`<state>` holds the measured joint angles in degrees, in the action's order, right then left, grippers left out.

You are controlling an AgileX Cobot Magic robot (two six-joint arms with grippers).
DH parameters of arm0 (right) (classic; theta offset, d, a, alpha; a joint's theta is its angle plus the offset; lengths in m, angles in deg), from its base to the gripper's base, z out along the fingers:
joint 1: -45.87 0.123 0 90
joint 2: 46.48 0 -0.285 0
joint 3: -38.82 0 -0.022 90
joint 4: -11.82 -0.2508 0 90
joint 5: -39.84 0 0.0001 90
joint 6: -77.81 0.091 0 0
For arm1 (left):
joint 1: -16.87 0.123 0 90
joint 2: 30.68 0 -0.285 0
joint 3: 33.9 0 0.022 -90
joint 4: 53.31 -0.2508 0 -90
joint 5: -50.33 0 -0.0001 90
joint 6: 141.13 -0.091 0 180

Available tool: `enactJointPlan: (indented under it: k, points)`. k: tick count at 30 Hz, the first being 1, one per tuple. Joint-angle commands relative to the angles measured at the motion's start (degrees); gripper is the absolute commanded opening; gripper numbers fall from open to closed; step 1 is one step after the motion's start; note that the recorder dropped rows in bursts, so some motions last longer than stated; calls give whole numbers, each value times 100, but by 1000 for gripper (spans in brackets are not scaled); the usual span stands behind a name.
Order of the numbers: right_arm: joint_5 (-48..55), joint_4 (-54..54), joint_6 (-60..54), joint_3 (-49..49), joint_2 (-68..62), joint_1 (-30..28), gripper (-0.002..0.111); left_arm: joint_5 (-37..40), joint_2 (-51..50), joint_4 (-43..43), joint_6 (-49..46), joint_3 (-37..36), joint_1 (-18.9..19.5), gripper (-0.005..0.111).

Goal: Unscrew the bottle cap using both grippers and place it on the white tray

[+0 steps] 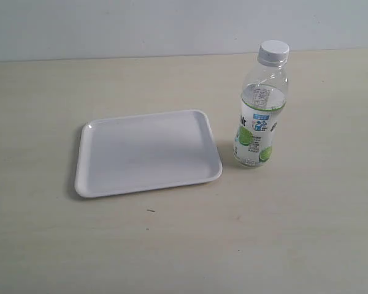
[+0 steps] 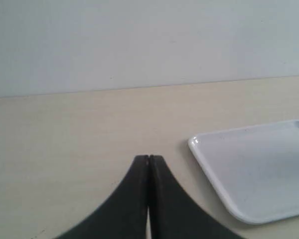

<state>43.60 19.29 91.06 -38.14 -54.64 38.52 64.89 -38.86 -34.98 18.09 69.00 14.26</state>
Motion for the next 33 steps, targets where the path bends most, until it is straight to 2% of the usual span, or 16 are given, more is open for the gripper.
enactJointPlan:
  k: [1,7,13,23,27,33]
  points:
    - [-47,2,3,-26,38,3,0,-8,40,19,-4,-11,9,0]
    - [-114,-38,101,-26,38,3,0,-8,40,19,-4,-11,9,0]
    - [-1019,-951,807,-26,38,3,0,-8,40,19,-4,-11,9,0]
    - [-1577,-1057,898,-26,38,3,0,-8,40,19,-4,-11,9,0]
    - [-2530,-1355,2463,-26,38,3,0,-8,40,19,-4,-11,9,0]
    - [-2205,-1392,2071,18,38,3,0,-8,40,19,-4,-11,9,0]
